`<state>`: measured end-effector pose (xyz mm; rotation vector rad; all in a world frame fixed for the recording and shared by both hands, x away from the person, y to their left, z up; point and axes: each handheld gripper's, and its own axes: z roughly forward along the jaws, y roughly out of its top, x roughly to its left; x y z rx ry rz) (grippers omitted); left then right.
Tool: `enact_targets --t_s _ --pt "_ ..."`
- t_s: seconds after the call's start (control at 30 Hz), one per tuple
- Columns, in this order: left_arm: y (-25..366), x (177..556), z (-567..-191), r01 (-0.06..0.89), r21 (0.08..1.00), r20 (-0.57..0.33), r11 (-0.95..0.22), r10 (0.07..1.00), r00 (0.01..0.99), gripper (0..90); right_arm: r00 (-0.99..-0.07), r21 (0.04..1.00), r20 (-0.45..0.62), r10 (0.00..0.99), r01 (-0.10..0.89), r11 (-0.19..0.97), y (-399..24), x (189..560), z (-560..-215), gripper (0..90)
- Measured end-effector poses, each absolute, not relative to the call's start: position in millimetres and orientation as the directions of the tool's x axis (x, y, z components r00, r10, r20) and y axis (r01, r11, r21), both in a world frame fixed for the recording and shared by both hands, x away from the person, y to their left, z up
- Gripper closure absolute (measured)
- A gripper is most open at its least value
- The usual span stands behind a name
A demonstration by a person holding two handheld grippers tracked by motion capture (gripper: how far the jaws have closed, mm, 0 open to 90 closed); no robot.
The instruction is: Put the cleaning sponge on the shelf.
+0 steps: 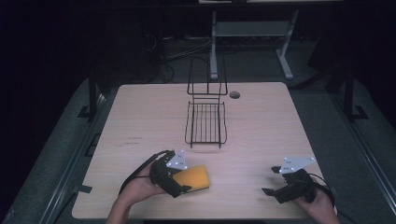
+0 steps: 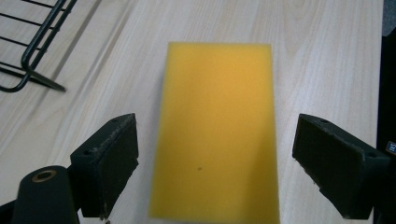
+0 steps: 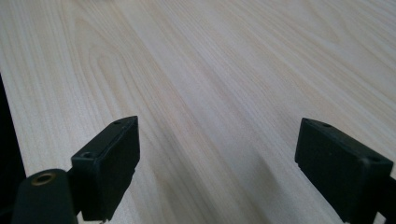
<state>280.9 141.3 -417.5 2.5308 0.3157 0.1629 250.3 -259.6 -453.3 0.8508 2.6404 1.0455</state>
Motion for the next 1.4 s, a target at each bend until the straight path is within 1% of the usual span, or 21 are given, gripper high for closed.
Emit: enact_targets --t_s 0.27,1.4 --pt "133 285 -423 0.184 0.54 0.051 -0.822 0.25 0.967 13.8 -0.823 0.676 0.044 0.566 0.442 0.59 -258 250 -453 13.7" --pt "113 293 -442 0.207 0.461 -0.004 -0.863 0.231 0.973 14.4 -0.83 0.681 0.042 0.556 0.431 0.592 -256 250 -452 13.7"
